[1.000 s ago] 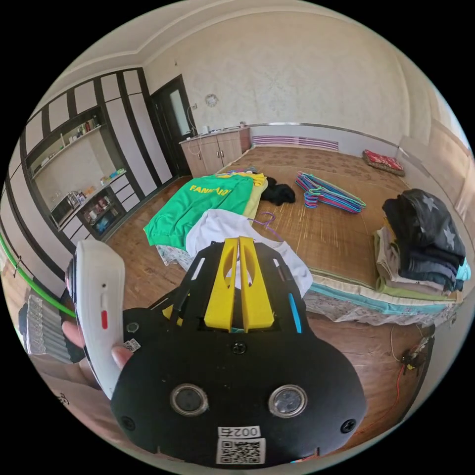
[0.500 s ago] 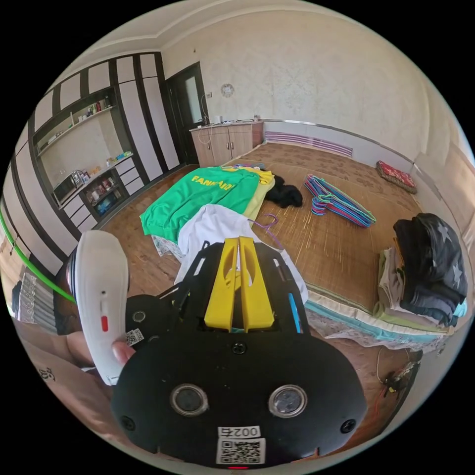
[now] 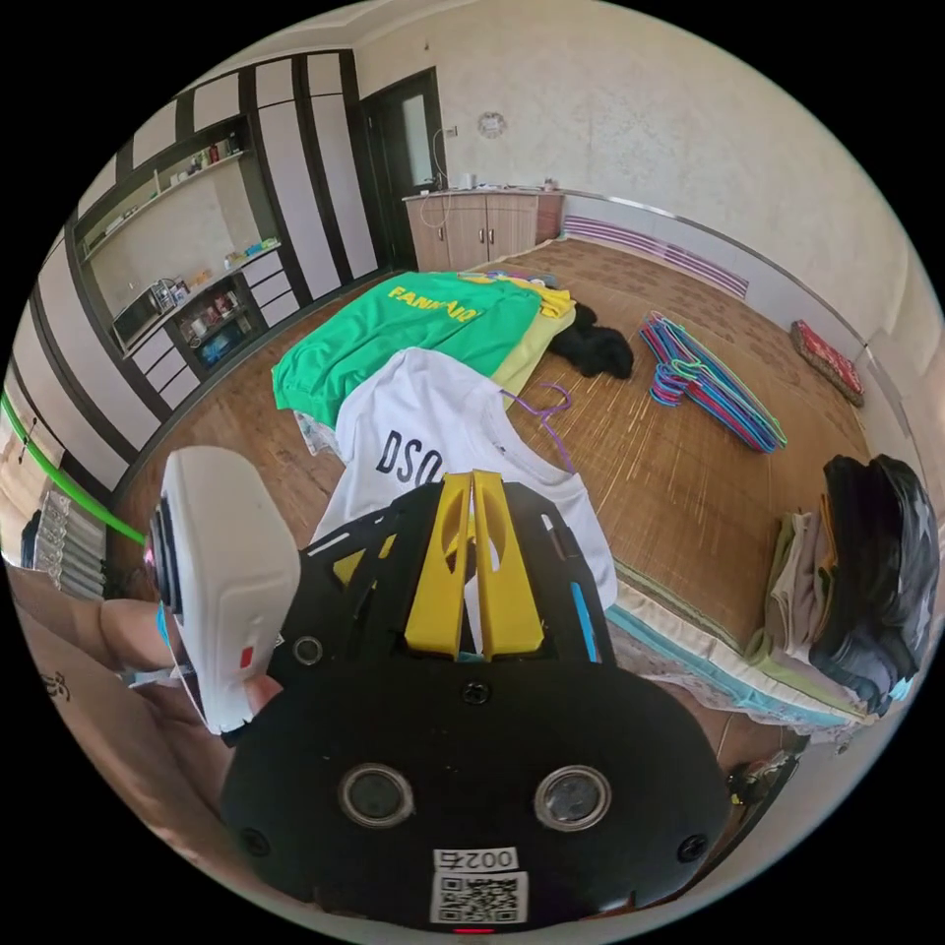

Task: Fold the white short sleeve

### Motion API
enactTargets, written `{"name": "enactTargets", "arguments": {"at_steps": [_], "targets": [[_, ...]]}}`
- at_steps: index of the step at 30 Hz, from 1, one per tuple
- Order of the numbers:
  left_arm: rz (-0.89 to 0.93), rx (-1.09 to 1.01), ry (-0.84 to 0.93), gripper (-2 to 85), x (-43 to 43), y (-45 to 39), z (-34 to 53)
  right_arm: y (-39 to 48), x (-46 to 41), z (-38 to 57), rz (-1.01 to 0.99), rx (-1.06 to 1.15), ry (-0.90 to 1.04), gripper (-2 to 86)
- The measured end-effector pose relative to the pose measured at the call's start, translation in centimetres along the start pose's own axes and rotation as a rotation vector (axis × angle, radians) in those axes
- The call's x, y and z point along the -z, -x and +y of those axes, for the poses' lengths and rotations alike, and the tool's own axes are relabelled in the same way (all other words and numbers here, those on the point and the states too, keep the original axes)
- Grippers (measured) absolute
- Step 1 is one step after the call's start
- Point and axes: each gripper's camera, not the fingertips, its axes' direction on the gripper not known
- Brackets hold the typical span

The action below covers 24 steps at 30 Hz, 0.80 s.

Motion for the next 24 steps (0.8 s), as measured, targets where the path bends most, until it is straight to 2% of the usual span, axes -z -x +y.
{"name": "enactTargets", "arguments": {"at_steps": [7,13,18,24], "targets": [[-0.028,0.069,0.047,-1.0,-2.0,0.9,-2.9,-2.7,-5.0,-2.4,-0.005,-0.088,-0.024,-0.9],[-0.093,0.133,0.044,-1.0,-2.5,2.5,-5.3,-7.3,-9.8,-4.2,0.072,-0.106,-0.077,-0.8],[-0.054,0.189,0.028,-1.0,-2.3,4.1,-6.7,-9.9,-15.1,-5.8,0.009,-0.023,-0.012,0.4],[-0.033,0.225,0.033,-1.0,-2.6,5.7,-7.5,-11.4,-21.5,-8.9,-0.045,0.009,0.119,8.2]]}}
